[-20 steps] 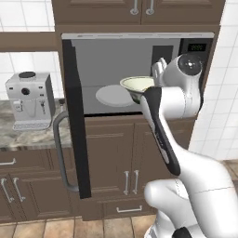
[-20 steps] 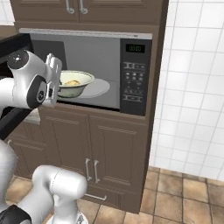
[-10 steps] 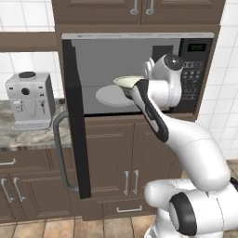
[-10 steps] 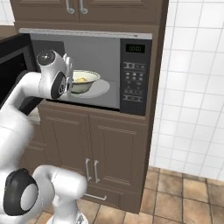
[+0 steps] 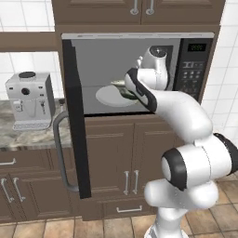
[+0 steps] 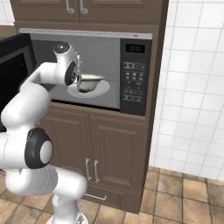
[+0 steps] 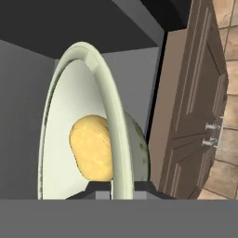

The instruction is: Pick the potato from the sink and place it in the bowl. Then pick the bowl and place it in the microwave. Then close the microwave door and press the start button.

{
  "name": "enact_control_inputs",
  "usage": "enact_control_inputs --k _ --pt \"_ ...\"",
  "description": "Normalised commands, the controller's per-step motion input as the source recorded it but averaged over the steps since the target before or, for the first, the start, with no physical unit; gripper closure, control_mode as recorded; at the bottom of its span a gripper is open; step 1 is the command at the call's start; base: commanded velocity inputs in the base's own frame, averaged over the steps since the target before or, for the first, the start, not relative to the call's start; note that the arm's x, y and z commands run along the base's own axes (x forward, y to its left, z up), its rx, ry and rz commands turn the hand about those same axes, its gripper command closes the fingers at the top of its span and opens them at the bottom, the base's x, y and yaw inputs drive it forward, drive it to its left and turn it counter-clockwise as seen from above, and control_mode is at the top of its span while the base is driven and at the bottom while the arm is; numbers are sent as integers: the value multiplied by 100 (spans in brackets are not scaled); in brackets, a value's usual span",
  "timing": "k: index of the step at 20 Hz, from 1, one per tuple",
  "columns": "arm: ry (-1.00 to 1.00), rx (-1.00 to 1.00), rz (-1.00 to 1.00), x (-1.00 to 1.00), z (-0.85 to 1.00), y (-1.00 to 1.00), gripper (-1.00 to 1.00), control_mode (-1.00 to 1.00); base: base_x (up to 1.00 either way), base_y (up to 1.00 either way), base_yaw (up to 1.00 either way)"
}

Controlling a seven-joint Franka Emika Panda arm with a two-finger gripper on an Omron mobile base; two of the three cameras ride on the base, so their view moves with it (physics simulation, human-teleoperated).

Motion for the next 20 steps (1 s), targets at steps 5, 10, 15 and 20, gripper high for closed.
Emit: enact_control_inputs --k 5,10,15,20 --pt "-1 -9 6 60 -57 1 100 -100 0 0 0" --pt "-4 -9 8 43 -55 10 100 -100 0 0 0" --pt "-2 -3 6 43 -33 13 100 -100 0 0 0" --pt "0 -2 5 54 -35 15 100 -100 0 0 0"
